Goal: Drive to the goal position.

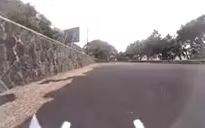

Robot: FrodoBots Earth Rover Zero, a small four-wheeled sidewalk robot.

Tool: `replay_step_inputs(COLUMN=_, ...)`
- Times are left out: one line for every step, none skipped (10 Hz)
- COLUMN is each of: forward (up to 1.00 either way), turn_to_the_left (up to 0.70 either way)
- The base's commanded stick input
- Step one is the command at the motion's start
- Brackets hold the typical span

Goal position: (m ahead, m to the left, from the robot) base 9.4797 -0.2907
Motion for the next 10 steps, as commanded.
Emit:
replay_step_inputs(forward=0.70, turn_to_the_left=-0.35)
replay_step_inputs(forward=0.70, turn_to_the_left=-0.35)
replay_step_inputs(forward=0.70, turn_to_the_left=-0.35)
replay_step_inputs(forward=0.70, turn_to_the_left=-0.32)
replay_step_inputs(forward=0.70, turn_to_the_left=-0.17)
replay_step_inputs(forward=0.70, turn_to_the_left=-0.02)
replay_step_inputs(forward=0.70, turn_to_the_left=0.00)
replay_step_inputs(forward=0.70, turn_to_the_left=0.00)
replay_step_inputs(forward=0.70, turn_to_the_left=0.00)
replay_step_inputs(forward=0.70, turn_to_the_left=-0.20)
